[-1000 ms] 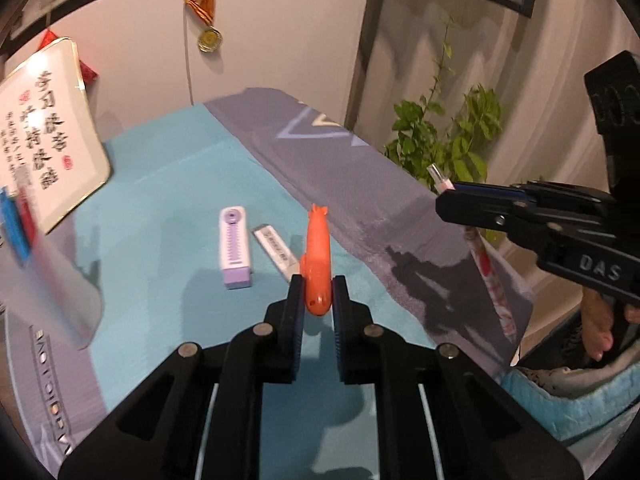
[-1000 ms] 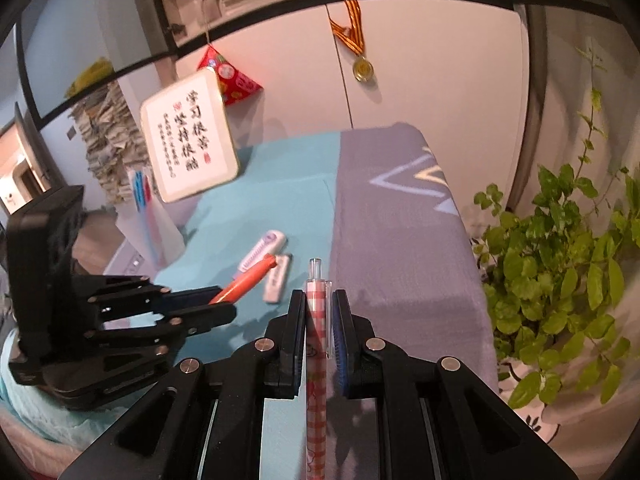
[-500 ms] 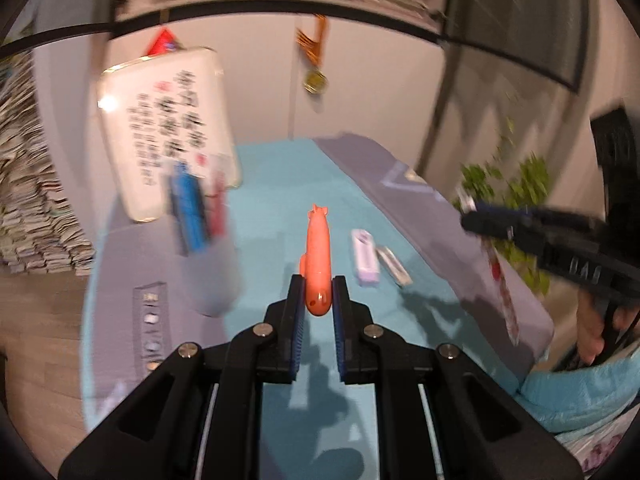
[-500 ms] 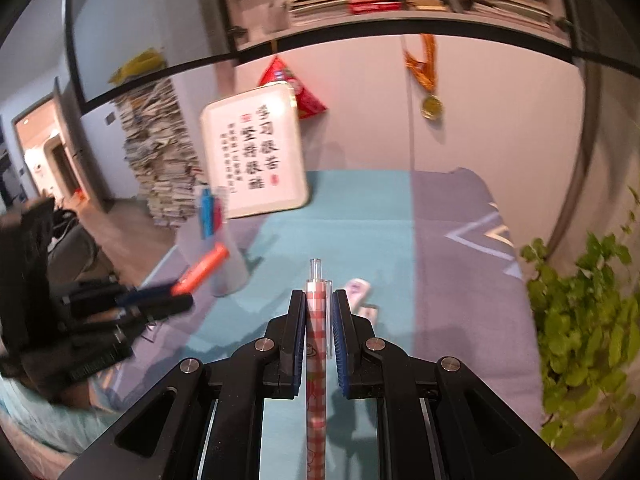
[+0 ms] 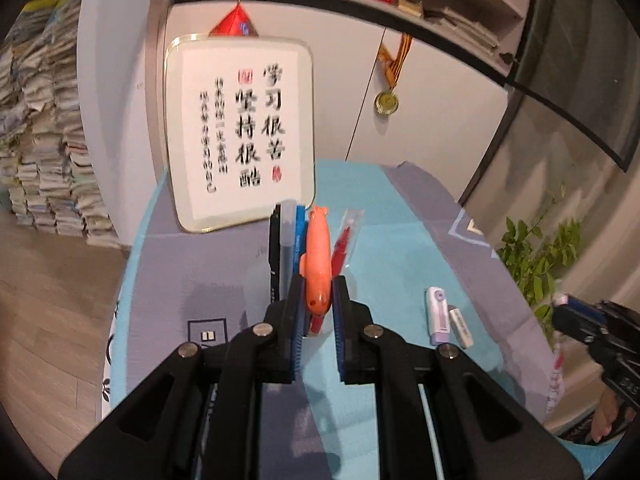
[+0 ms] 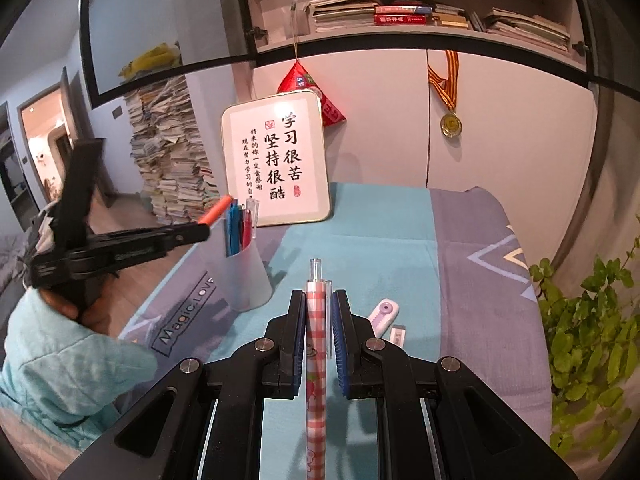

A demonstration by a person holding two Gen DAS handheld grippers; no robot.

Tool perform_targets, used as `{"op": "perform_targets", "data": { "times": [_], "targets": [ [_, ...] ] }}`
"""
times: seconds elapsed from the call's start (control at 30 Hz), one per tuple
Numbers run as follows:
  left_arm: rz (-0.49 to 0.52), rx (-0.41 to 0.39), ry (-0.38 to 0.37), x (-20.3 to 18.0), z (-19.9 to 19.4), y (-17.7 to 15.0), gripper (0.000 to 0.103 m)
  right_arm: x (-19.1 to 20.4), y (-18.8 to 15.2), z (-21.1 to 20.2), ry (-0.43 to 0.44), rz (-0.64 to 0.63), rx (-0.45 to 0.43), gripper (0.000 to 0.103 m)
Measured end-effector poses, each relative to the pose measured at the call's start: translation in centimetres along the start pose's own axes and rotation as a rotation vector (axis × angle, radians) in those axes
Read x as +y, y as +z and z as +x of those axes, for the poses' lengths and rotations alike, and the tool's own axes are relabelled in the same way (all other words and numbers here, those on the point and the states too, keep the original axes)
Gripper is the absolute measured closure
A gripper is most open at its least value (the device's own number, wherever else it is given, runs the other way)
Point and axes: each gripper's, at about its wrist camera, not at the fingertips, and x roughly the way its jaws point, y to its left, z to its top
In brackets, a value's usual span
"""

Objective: Organize stationery
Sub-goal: 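Lower the orange highlighter into the cup with left tool while right tool carries pink pen over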

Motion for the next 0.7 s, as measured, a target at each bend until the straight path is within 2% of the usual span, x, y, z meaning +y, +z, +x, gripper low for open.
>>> {"op": "perform_targets", "data": {
  "times": [0.07,0.2,0.4,0.7],
  "targets": [
    [-0.004,0.006,-0.001,0.1,0.7,-0.1,0.092,0.0,0.2,0.0,-0.004,0.001,-0.007,0.089],
    [-0.024,-0.043,-0.025,0.5,0.9,-0.1,0.092,0.0,0.5,0.2,-0.007,0.006,-0.009,0.089],
    [-0.043,-0.025,-0.032,1.0,2.0,-0.3,0.092,0.2,0.9,0.6,-0.002,0.001,-0.006,0.089],
    [-0.007,-0.050,-0.027,1.0,1.2,-0.8,0.091,1.5,1.8,1.9,0.014,-0.018,-0.006,0.089]
  ]
}}
